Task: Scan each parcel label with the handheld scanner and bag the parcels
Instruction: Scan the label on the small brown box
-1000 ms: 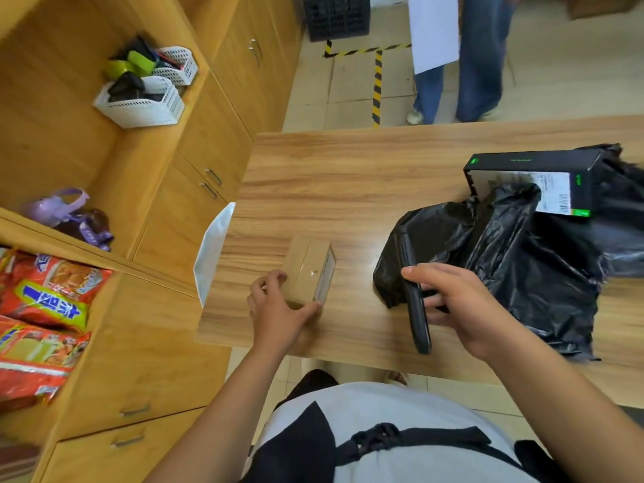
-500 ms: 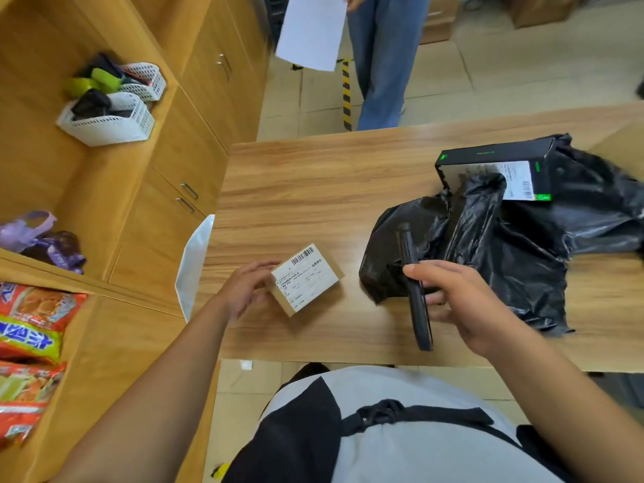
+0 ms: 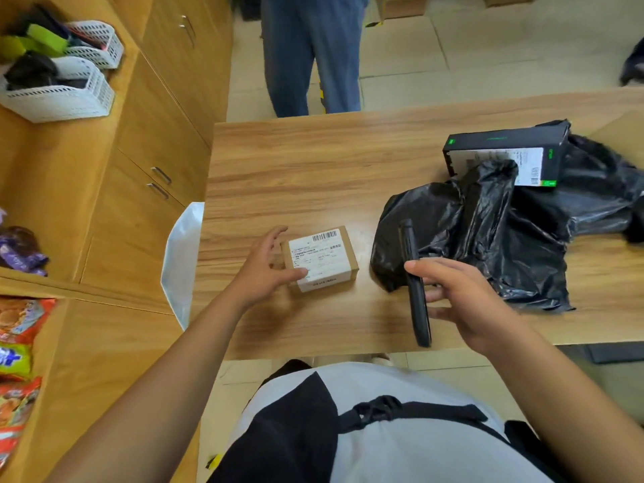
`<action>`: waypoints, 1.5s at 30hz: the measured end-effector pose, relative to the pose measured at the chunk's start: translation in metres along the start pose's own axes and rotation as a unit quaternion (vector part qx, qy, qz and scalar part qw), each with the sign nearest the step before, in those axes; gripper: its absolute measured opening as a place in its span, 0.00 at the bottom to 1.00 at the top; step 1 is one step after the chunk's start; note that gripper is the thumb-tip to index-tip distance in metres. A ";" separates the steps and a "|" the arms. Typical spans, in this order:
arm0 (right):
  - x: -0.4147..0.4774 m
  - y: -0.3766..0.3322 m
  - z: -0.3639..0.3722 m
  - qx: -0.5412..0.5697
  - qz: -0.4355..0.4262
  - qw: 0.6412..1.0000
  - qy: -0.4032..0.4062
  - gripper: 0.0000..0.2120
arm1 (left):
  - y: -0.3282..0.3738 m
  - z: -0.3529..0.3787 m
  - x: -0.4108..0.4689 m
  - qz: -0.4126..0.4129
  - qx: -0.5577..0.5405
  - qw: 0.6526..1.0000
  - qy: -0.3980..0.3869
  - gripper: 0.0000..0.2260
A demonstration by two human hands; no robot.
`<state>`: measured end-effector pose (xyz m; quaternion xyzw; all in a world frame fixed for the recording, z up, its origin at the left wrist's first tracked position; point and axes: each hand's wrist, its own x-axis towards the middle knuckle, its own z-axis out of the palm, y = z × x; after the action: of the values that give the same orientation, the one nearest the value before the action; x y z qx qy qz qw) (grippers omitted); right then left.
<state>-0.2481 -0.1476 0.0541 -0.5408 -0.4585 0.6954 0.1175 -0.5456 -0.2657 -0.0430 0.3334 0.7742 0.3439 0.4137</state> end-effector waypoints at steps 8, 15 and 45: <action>-0.008 -0.008 0.037 -0.033 0.024 0.998 0.049 0.16 | -0.022 0.000 0.010 0.139 0.171 0.974 -0.049 0.38; -0.016 -0.019 0.060 -0.100 0.029 0.992 0.068 0.36 | -0.004 -0.020 0.029 0.012 -0.094 0.988 -0.125 0.18; -0.018 -0.074 0.119 -0.628 0.112 0.770 0.022 0.27 | -0.032 -0.028 0.045 -0.069 -0.245 0.952 -0.170 0.20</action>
<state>-0.3678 -0.1799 0.1216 -0.5563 -0.7267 0.2489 -0.3169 -0.5970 -0.2538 -0.0757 0.2210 0.6053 0.4316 0.6313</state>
